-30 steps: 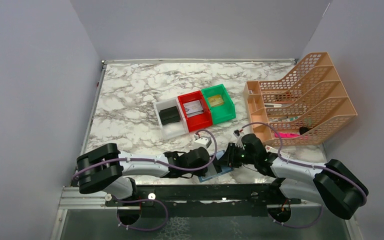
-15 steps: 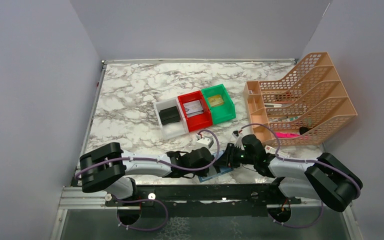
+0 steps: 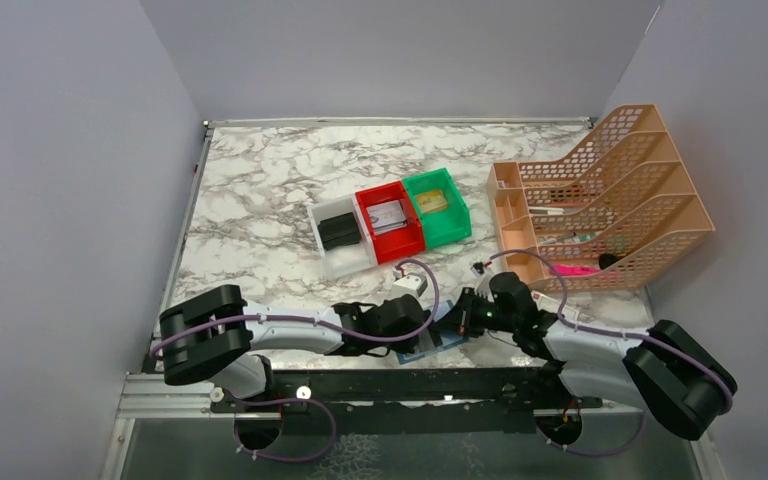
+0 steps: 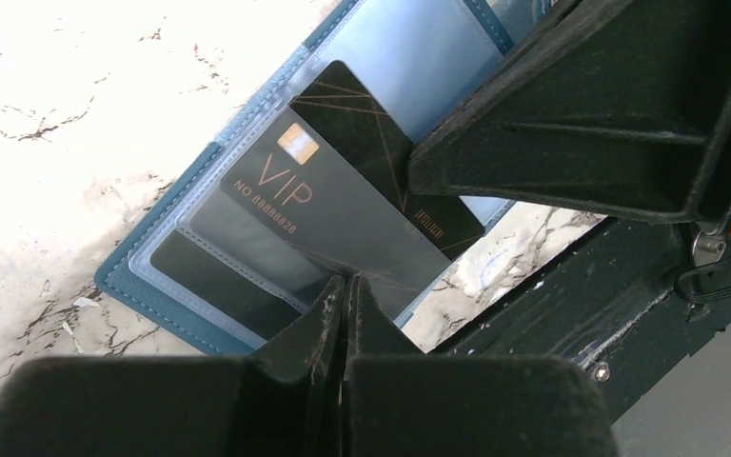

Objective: Take the credit cards out of the card holder

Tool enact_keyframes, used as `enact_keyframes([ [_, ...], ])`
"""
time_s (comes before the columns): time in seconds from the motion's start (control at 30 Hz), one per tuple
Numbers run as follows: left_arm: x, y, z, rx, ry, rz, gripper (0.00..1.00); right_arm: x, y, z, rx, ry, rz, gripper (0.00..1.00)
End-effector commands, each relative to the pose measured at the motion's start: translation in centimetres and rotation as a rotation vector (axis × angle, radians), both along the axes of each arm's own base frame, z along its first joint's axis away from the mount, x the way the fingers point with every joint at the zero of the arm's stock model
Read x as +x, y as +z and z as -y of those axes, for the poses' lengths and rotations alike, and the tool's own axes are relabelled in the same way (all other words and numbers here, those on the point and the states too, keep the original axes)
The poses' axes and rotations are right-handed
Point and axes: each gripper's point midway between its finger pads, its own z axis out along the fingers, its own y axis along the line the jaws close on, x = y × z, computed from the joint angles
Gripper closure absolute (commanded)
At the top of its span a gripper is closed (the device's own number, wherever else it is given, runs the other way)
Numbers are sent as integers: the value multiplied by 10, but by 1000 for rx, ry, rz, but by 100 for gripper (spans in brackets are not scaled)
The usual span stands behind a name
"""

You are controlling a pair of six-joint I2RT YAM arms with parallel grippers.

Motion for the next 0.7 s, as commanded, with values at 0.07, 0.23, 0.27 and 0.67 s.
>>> enact_keyframes([
  [0.07,-21,-45,-51,215,-30,-70,100,1,-11,21,-51,-90,-22,98],
  [0.23,-21,-46,-50,213,-33,-73,100,-6,-4,12,9,-34,-28,91],
  [0.27,-21,-47,-49,213,-34,-73,100,-8,-2,9,27,-17,-30,88],
  [0.67,-22,-48,-46,214,-43,-75,100,-15,-7,4,71,-2,-76,69],
])
